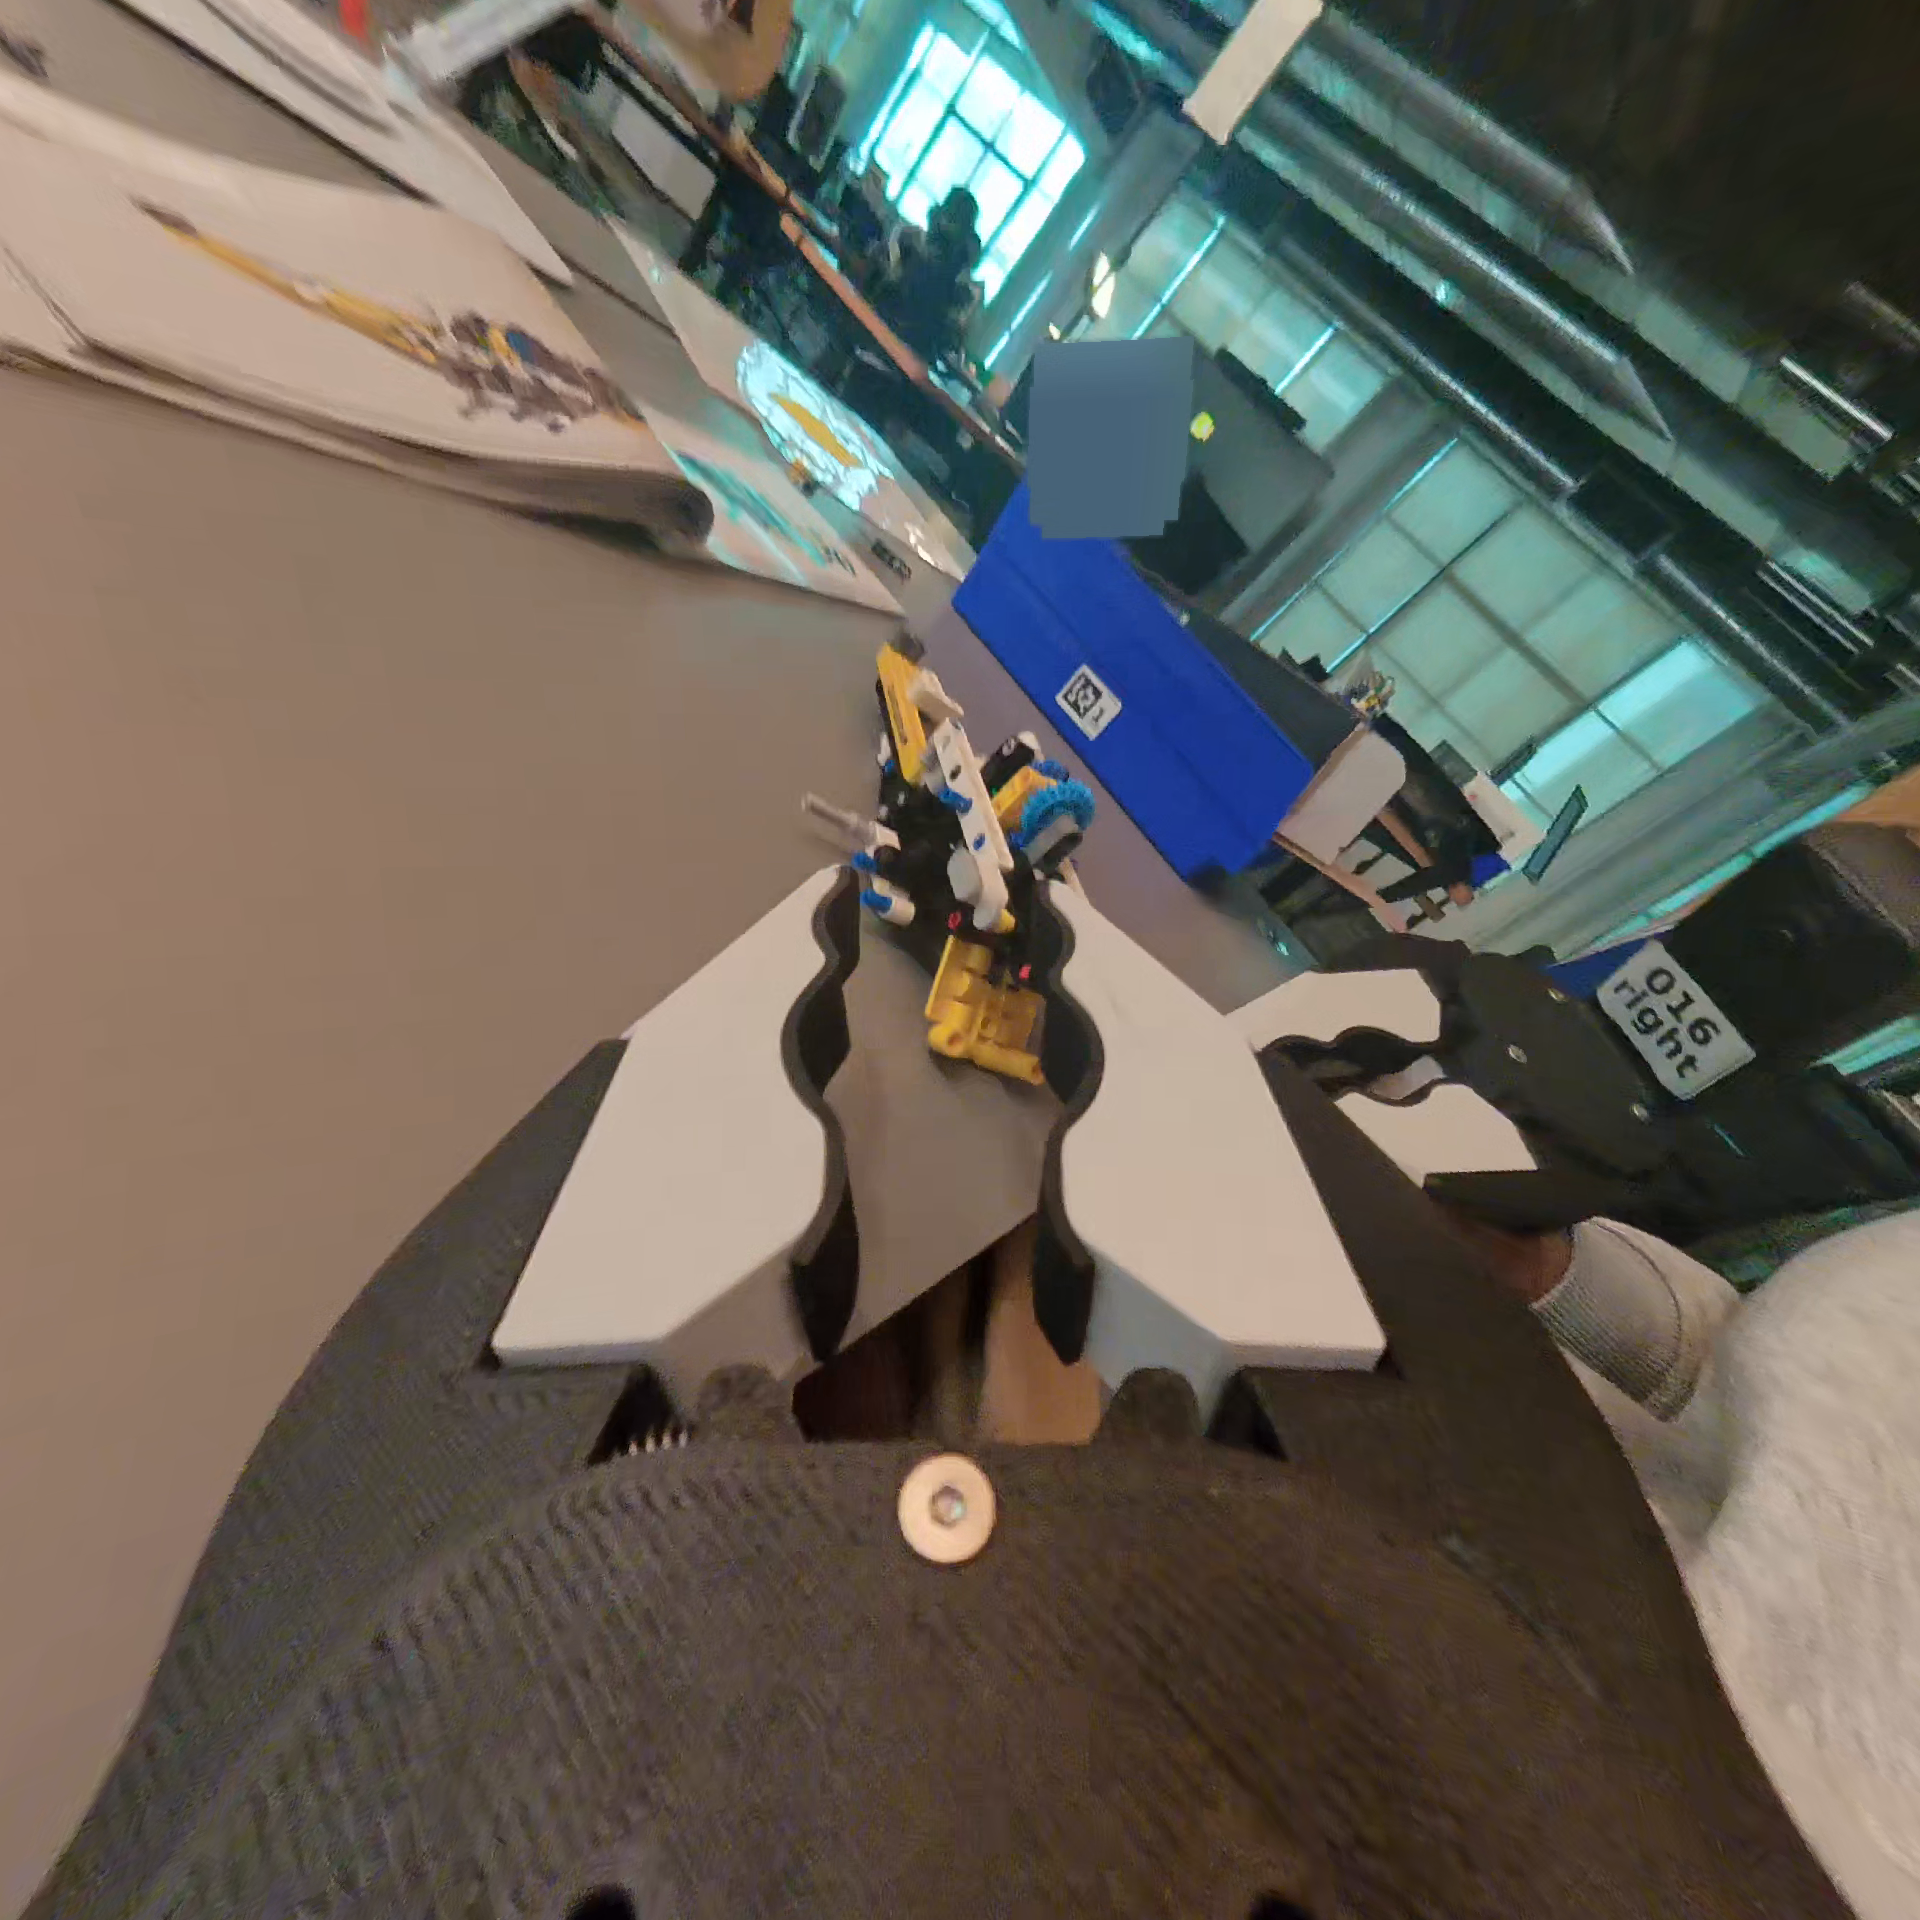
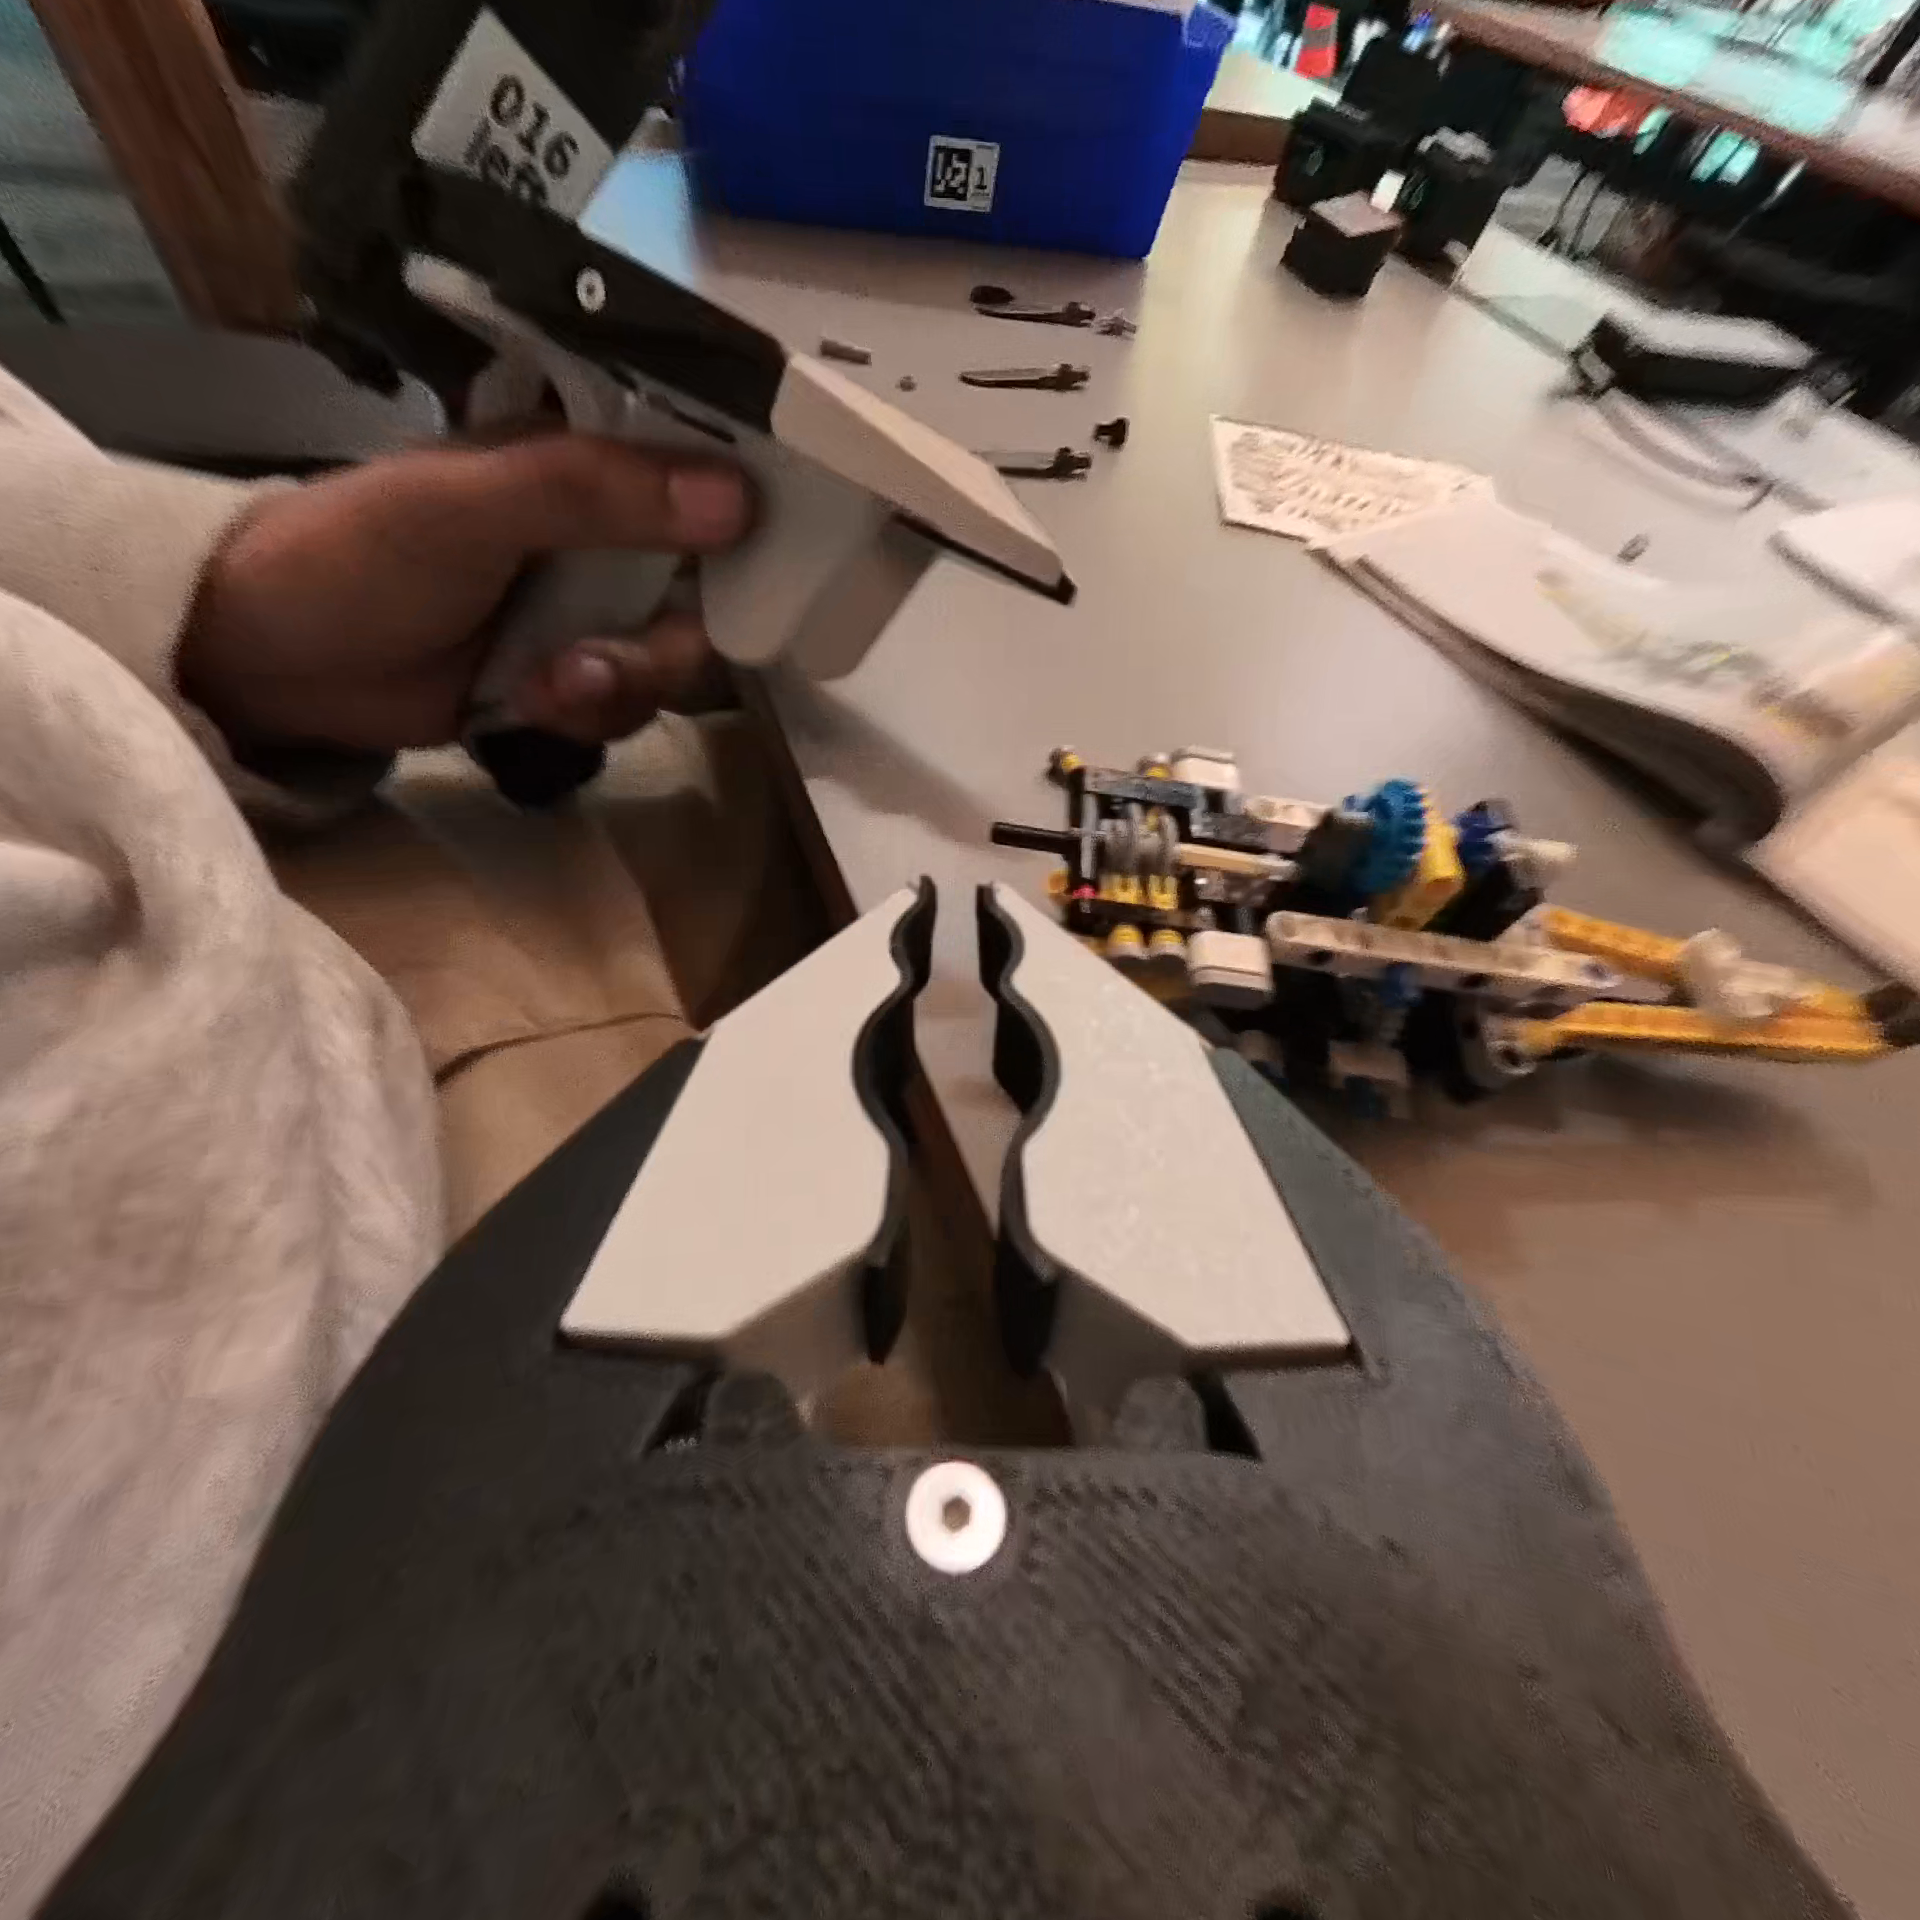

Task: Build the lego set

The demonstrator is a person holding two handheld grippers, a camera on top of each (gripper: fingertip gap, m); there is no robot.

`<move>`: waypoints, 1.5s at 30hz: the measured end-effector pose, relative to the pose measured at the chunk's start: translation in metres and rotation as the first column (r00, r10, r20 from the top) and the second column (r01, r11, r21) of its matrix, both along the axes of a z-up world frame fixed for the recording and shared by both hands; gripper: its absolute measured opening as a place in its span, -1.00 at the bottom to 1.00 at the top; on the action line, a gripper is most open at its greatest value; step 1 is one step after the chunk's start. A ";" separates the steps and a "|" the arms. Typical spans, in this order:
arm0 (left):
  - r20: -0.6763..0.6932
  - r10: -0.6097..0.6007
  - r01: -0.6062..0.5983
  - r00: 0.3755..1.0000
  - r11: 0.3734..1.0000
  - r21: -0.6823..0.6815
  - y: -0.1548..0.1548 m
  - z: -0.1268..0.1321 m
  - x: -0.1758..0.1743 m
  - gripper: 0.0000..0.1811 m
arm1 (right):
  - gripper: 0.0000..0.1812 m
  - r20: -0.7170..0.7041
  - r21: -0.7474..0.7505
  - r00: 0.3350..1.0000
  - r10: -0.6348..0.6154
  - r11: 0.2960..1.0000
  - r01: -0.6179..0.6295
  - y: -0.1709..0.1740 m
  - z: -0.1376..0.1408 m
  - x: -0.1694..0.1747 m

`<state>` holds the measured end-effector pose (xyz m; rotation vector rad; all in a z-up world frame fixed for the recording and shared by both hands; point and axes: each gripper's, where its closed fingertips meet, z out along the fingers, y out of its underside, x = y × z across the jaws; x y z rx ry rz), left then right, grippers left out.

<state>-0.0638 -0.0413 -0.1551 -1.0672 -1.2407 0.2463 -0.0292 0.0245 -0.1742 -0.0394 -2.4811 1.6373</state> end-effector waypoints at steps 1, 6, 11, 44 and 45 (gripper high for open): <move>-0.010 -0.001 0.001 1.000 1.000 -0.002 -0.001 0.003 0.000 -0.68 | -0.91 -0.059 0.005 0.998 0.001 1.000 -0.001 0.004 0.003 -0.004; 0.006 -0.187 0.187 0.982 0.982 0.033 0.040 0.006 0.010 -0.80 | -0.83 -0.328 0.135 0.930 0.167 0.982 -0.129 0.031 0.014 -0.019; -0.084 -0.478 0.483 0.875 0.873 0.068 0.105 0.025 0.047 -0.89 | -0.82 -0.476 0.450 0.722 0.502 0.844 -0.291 0.033 0.012 -0.025; 0.196 -0.379 0.333 0.904 0.914 0.232 0.085 -0.023 0.016 -0.83 | -0.92 -0.299 0.674 0.541 0.786 0.575 -0.463 0.002 0.002 -0.029; 0.204 -0.380 0.334 0.902 0.915 0.228 0.086 -0.024 0.016 -0.83 | -0.92 -0.304 0.676 0.544 0.782 0.580 -0.455 0.002 0.002 -0.032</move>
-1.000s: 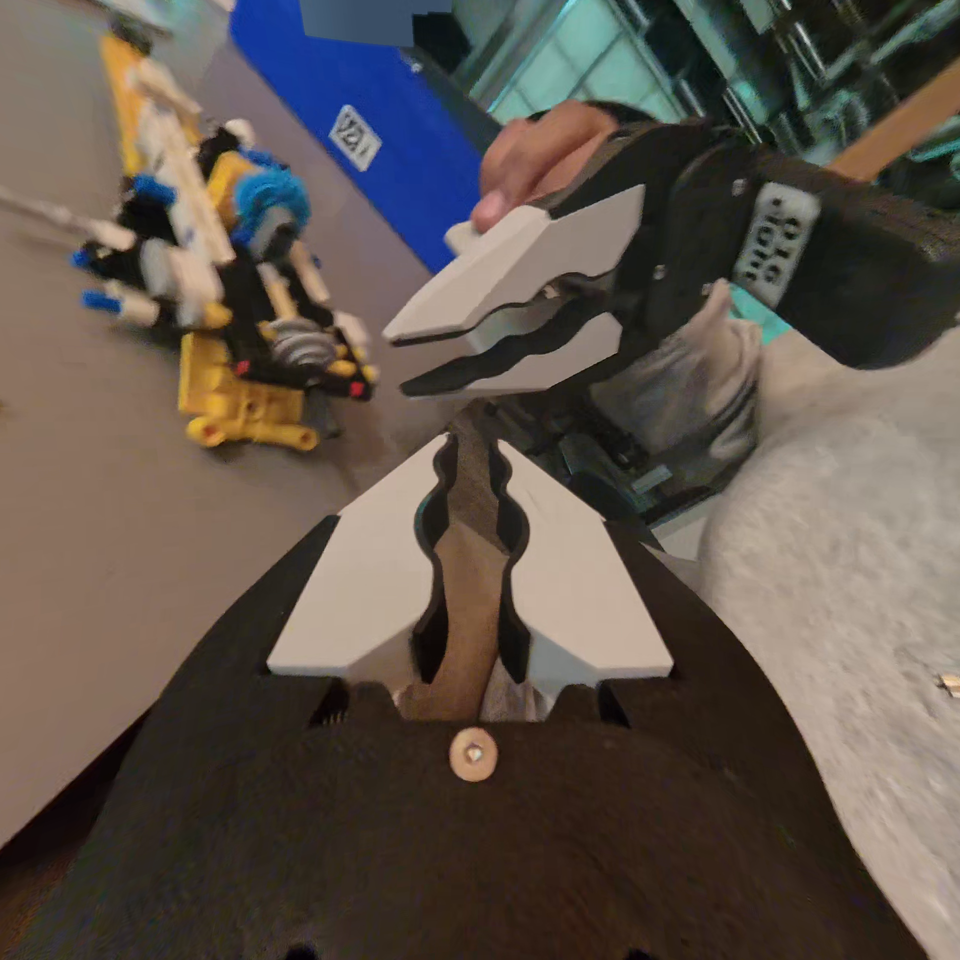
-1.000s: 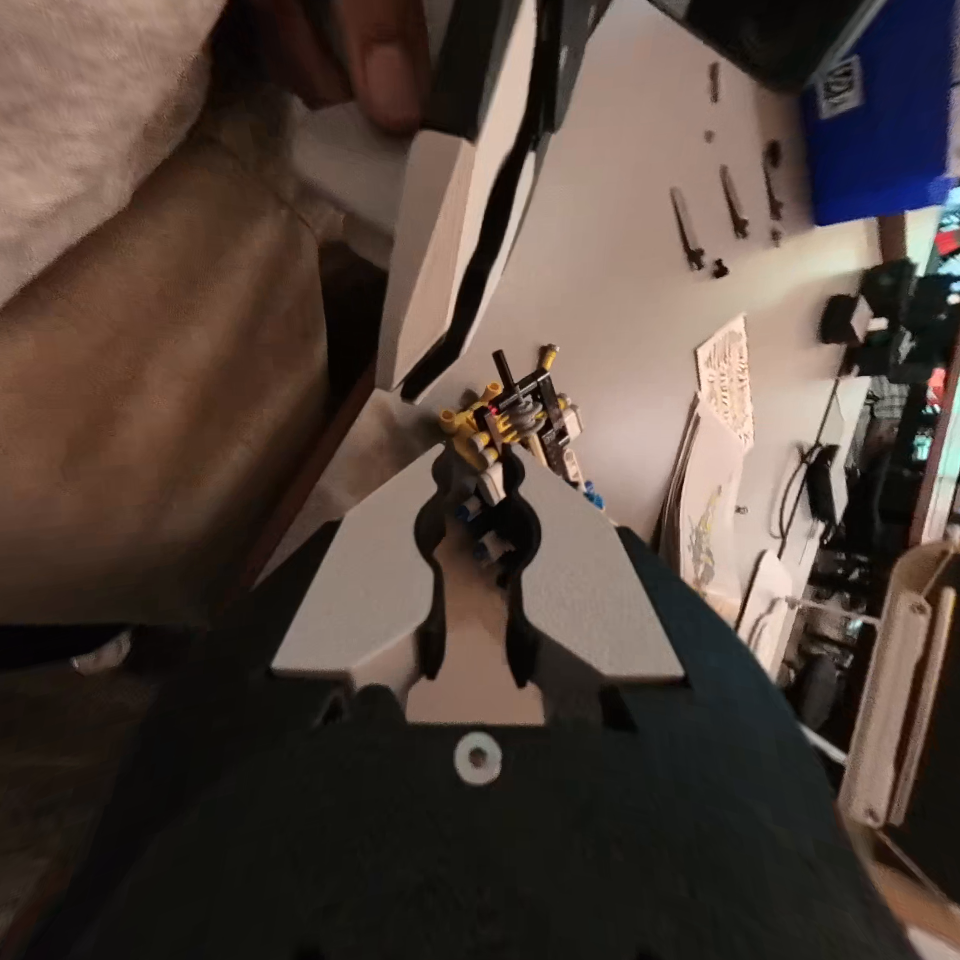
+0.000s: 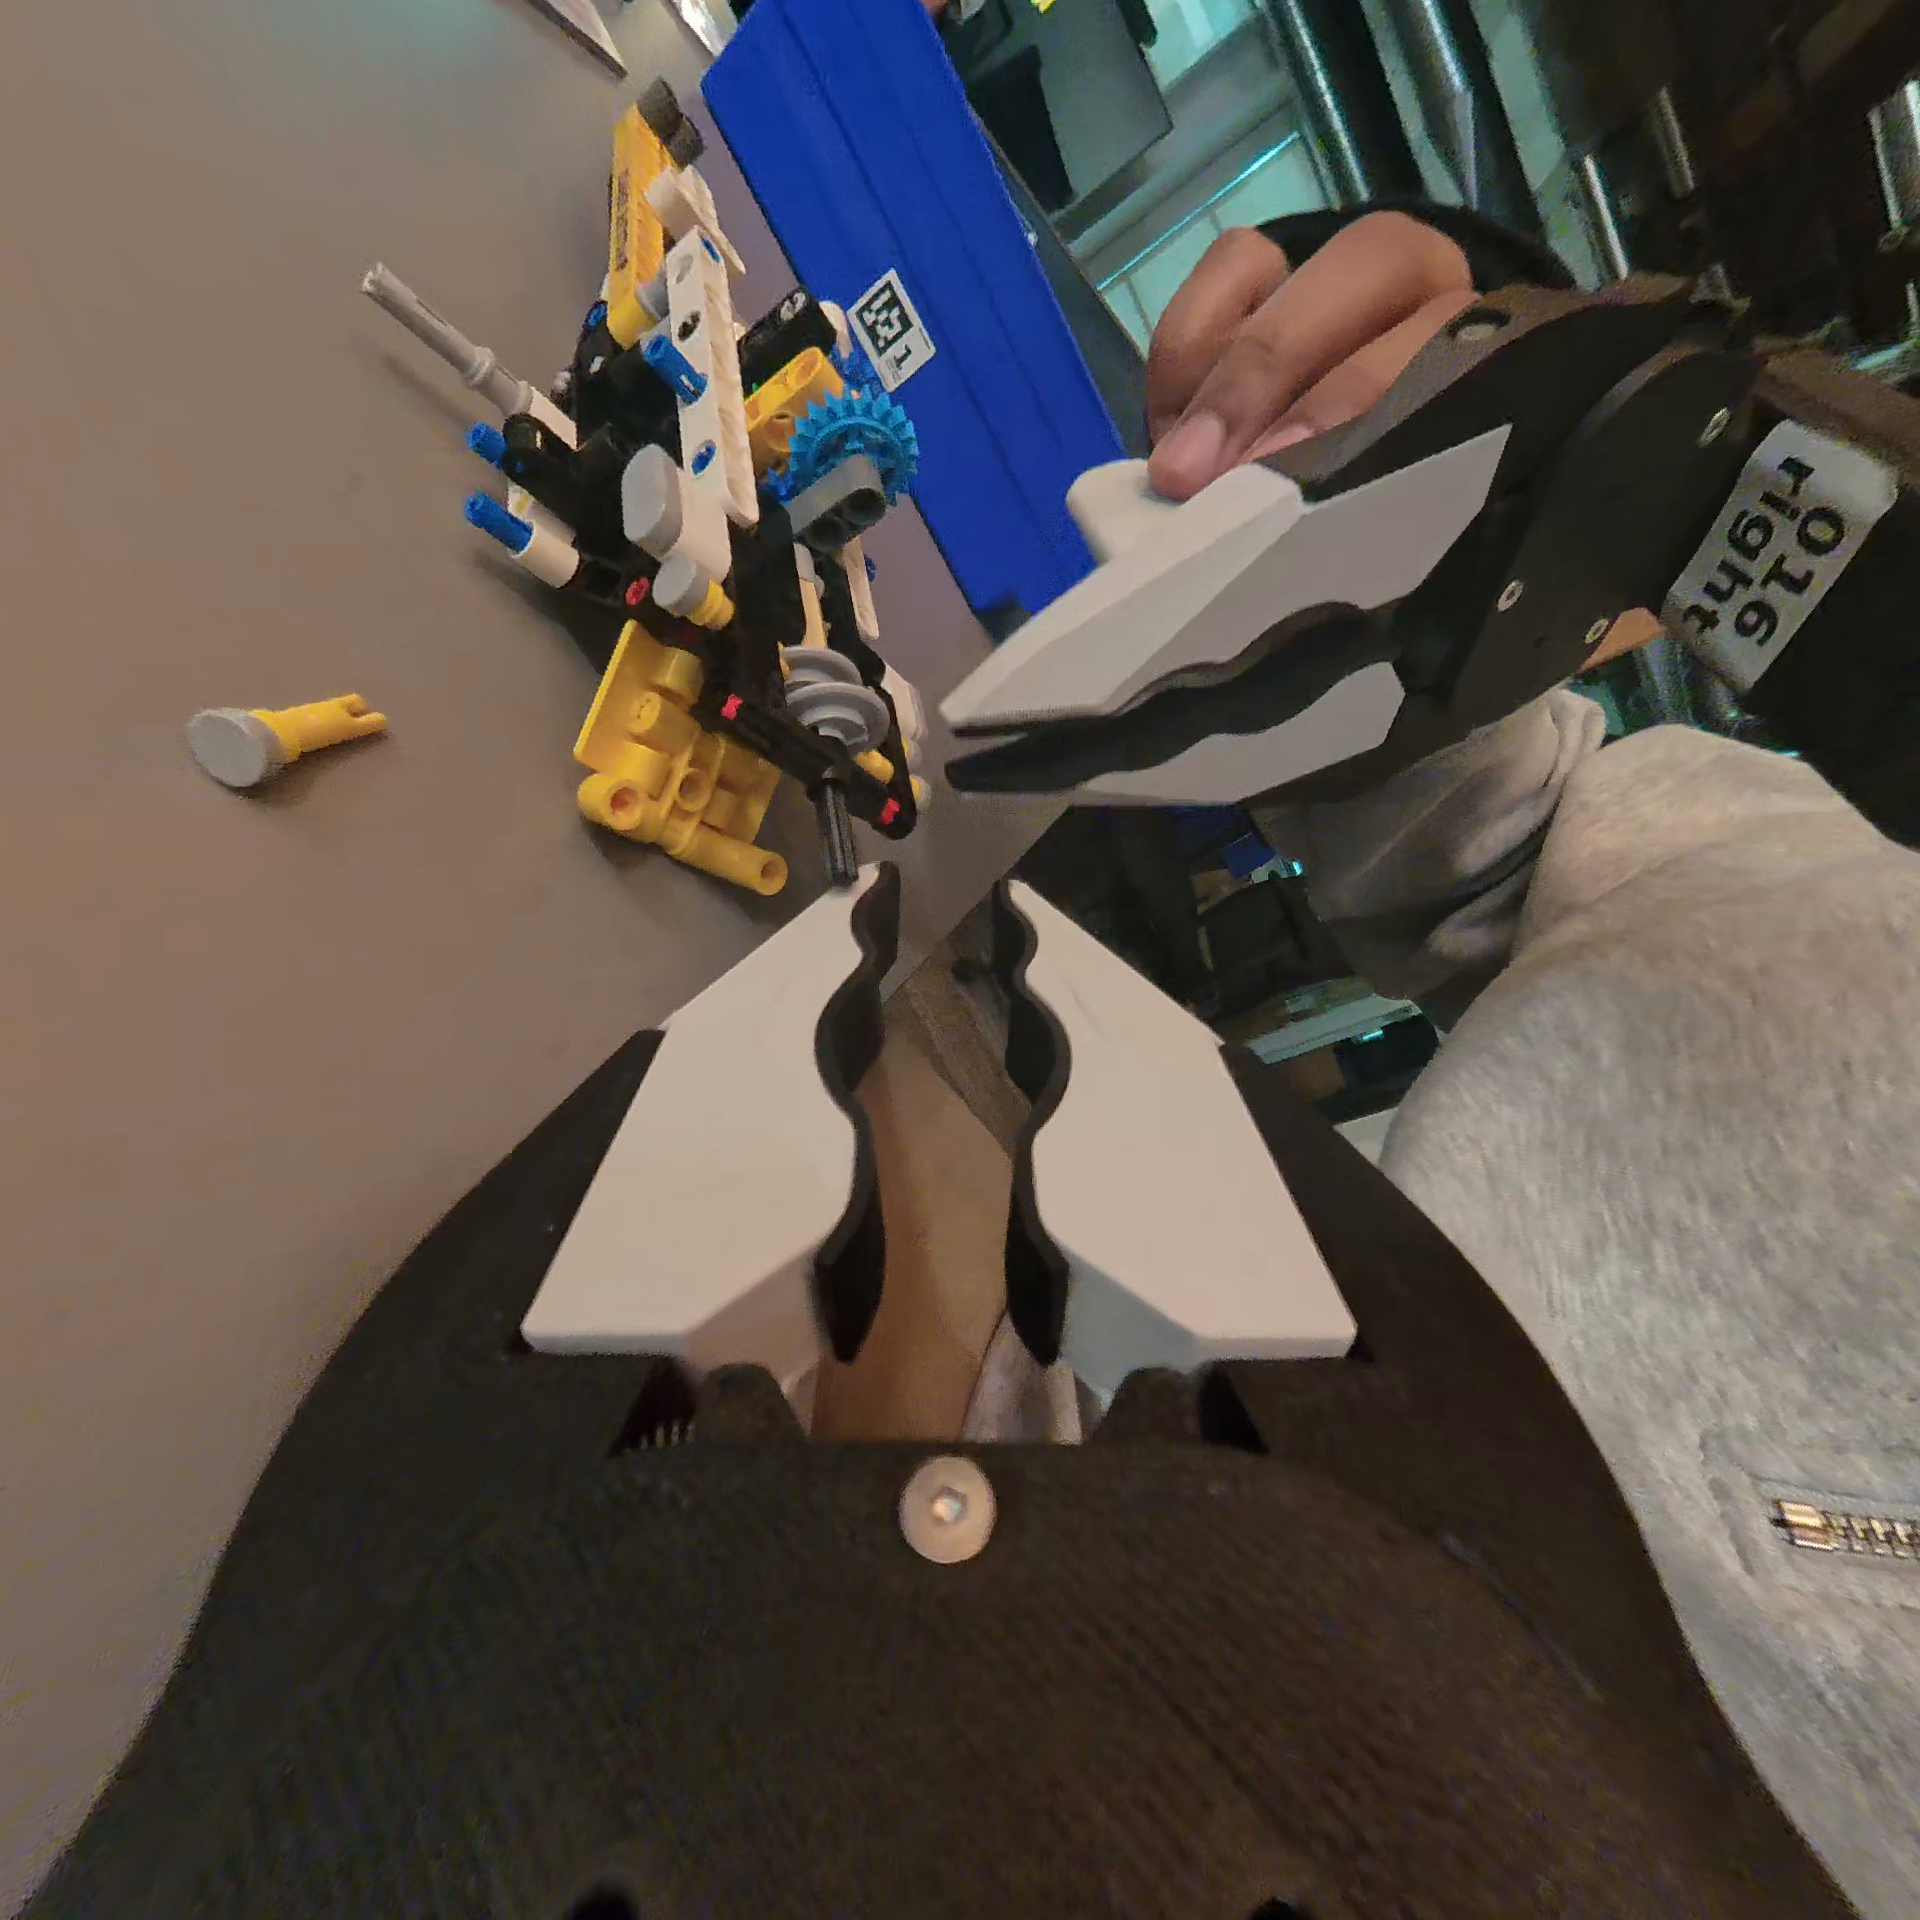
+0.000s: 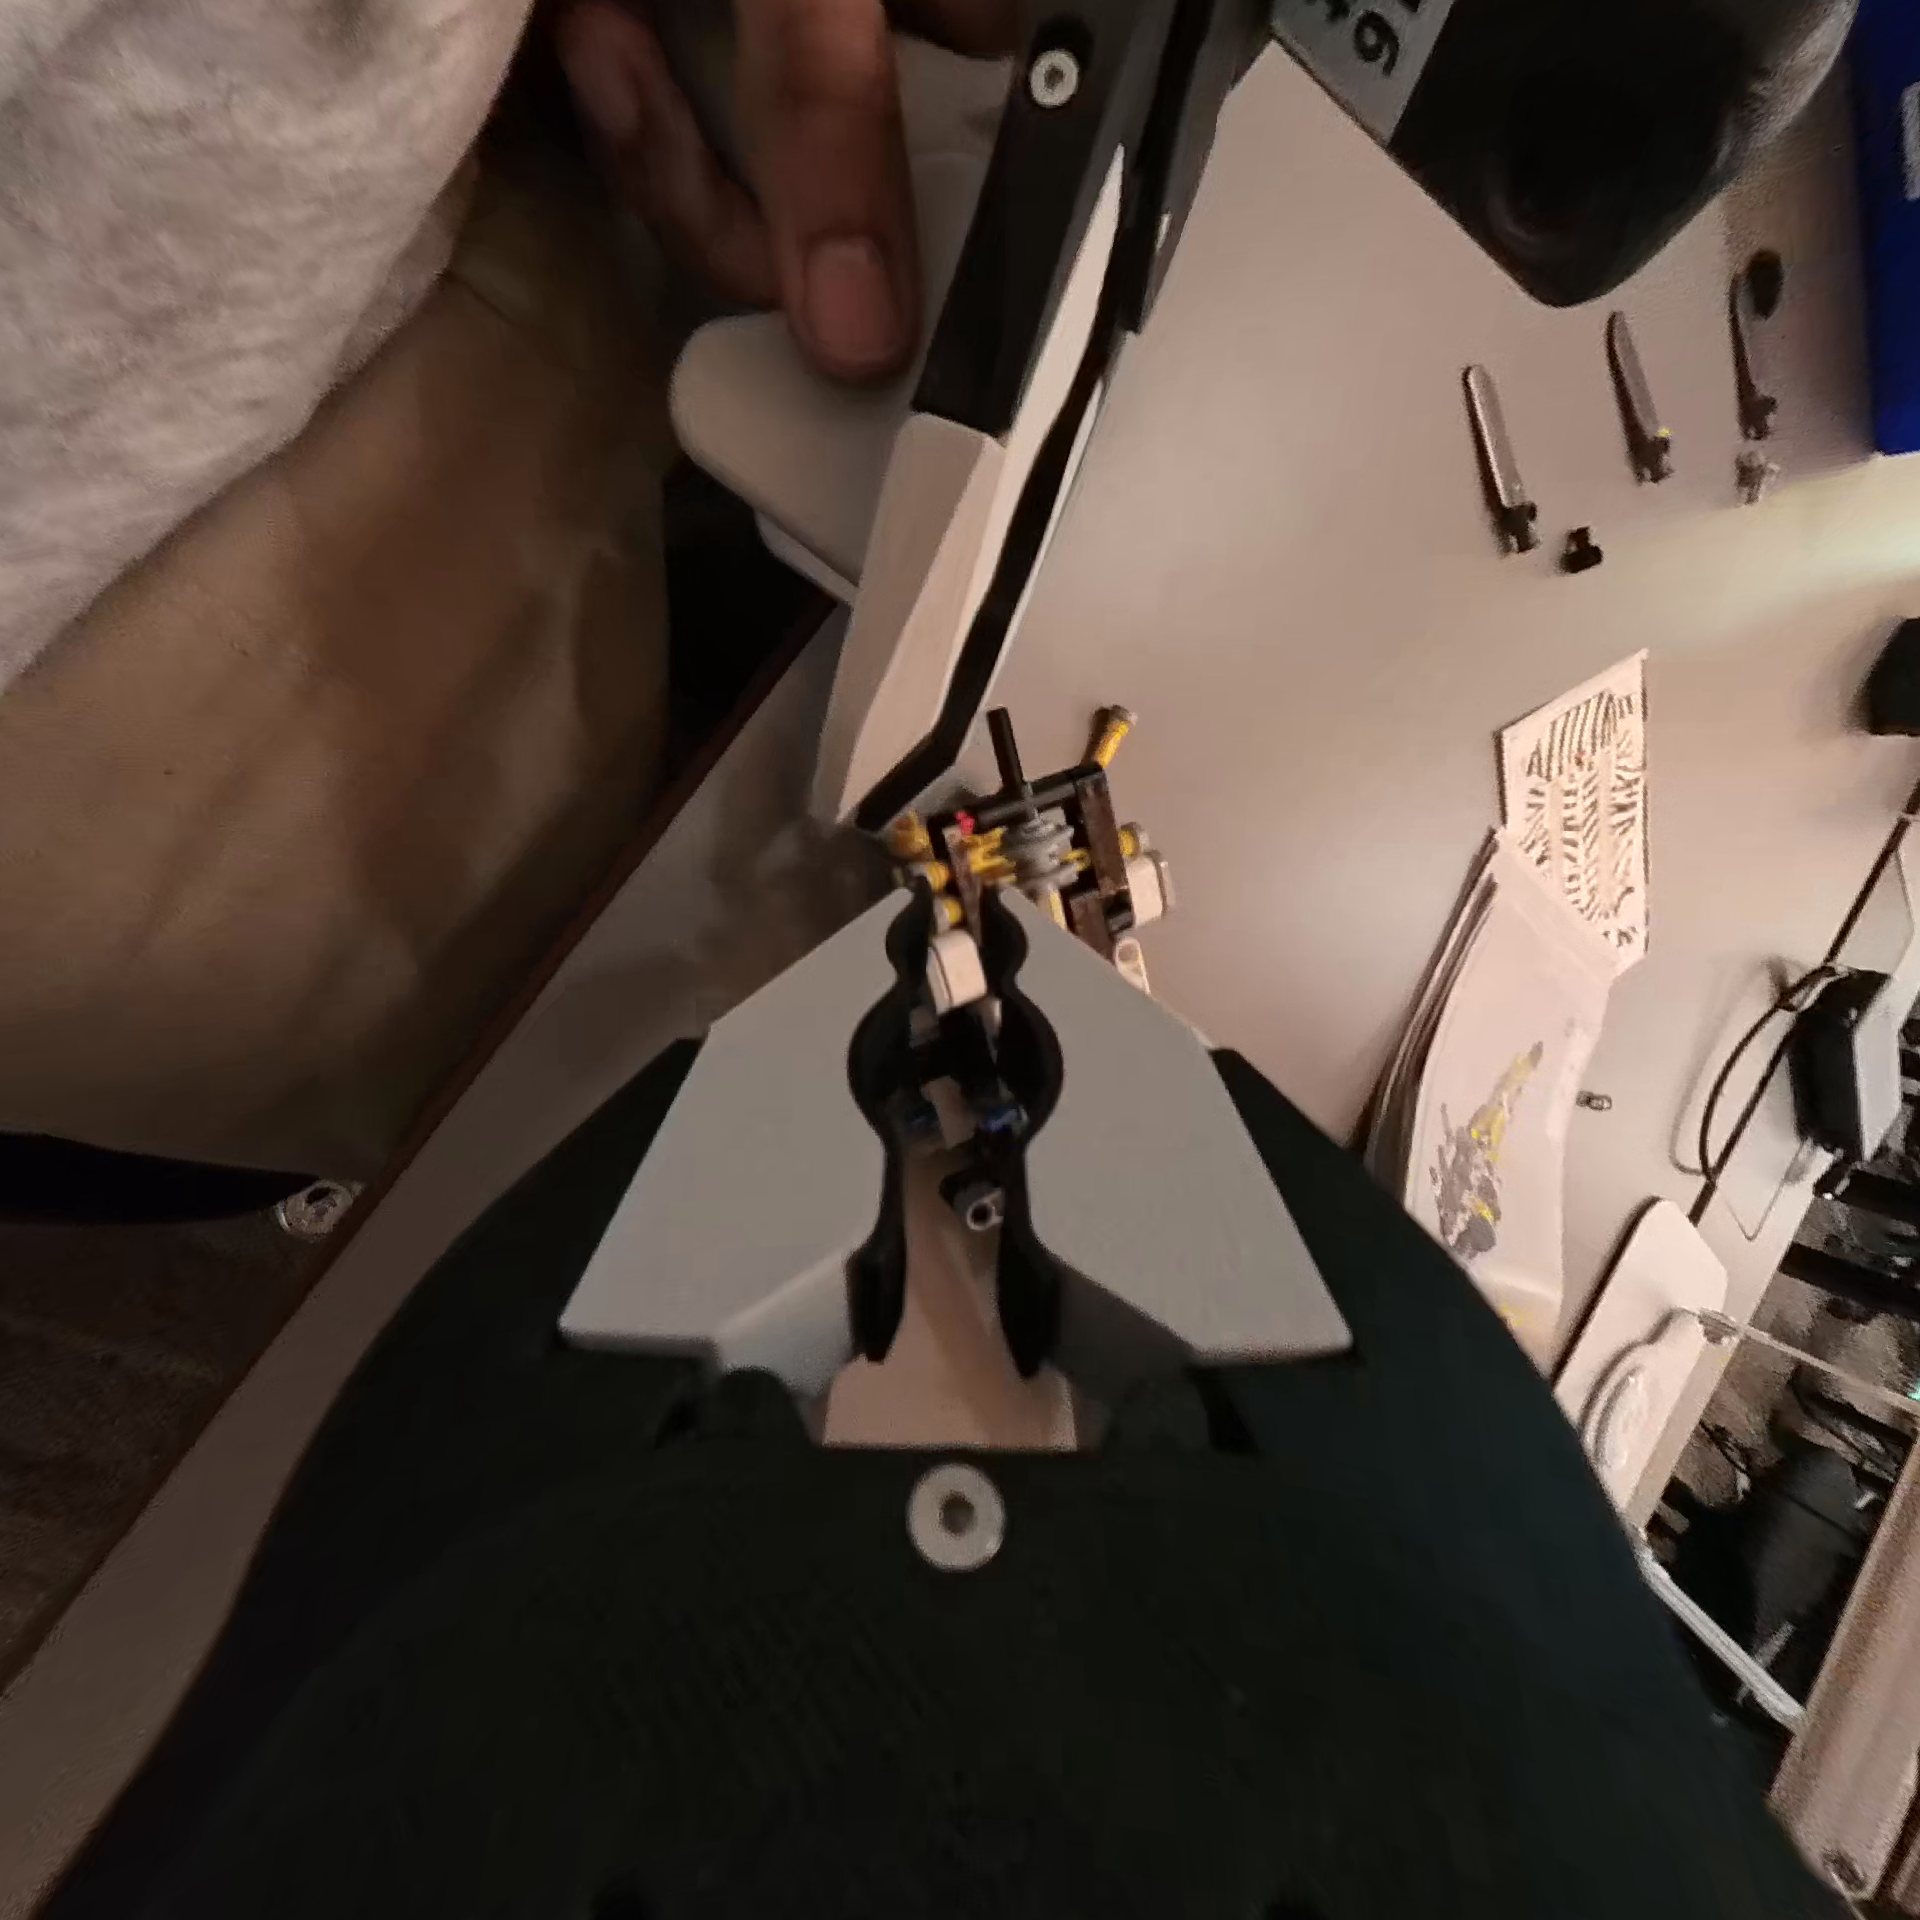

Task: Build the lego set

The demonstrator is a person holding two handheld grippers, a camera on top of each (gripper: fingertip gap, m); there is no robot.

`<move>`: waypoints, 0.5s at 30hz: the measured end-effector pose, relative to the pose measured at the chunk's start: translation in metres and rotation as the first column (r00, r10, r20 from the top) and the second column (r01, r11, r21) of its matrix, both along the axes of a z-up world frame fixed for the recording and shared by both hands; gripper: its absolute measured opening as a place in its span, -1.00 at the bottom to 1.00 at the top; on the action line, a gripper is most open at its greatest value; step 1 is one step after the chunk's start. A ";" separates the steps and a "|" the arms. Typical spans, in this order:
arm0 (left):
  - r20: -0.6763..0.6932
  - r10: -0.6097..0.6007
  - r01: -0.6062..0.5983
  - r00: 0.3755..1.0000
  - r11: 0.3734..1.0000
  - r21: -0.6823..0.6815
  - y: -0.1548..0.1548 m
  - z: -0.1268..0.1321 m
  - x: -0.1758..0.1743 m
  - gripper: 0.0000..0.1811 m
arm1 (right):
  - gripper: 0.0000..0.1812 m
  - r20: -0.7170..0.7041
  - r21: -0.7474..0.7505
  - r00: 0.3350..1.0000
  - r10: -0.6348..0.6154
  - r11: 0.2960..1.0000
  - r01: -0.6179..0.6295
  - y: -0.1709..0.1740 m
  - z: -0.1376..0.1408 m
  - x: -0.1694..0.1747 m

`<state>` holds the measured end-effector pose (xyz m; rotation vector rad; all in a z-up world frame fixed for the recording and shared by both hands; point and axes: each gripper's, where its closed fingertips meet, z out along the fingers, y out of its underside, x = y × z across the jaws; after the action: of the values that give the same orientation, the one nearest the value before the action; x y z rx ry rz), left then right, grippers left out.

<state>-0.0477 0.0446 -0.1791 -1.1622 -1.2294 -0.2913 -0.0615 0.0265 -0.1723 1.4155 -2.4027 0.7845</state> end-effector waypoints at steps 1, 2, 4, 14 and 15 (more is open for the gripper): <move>0.003 -0.001 0.001 1.000 1.000 -0.016 0.001 -0.002 0.000 -0.84 | -0.92 -0.007 0.001 1.000 -0.002 1.000 0.002 0.000 -0.001 -0.002; 0.004 0.000 0.001 1.000 0.999 -0.034 0.001 -0.003 0.000 -0.85 | -0.91 -0.013 0.001 1.000 0.000 1.000 0.000 0.000 -0.002 -0.004; 0.009 0.006 -0.005 1.000 0.999 -0.051 0.001 -0.004 -0.001 -0.85 | -0.91 -0.008 0.010 1.000 0.011 1.000 -0.011 -0.001 -0.005 -0.004; 0.027 0.043 -0.041 0.999 0.997 -0.059 -0.005 -0.004 -0.004 -0.82 | -0.90 0.031 0.072 0.999 0.037 0.997 -0.039 -0.007 -0.007 0.000; 0.026 0.045 -0.043 0.999 0.998 -0.049 -0.005 -0.003 -0.004 -0.82 | -0.90 0.039 0.081 0.999 0.035 0.996 -0.038 -0.007 -0.007 0.000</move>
<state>-0.0519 0.0399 -0.1818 -1.1747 -1.2905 -0.2463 -0.0619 0.0197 -0.1796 1.4916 -2.4701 0.7354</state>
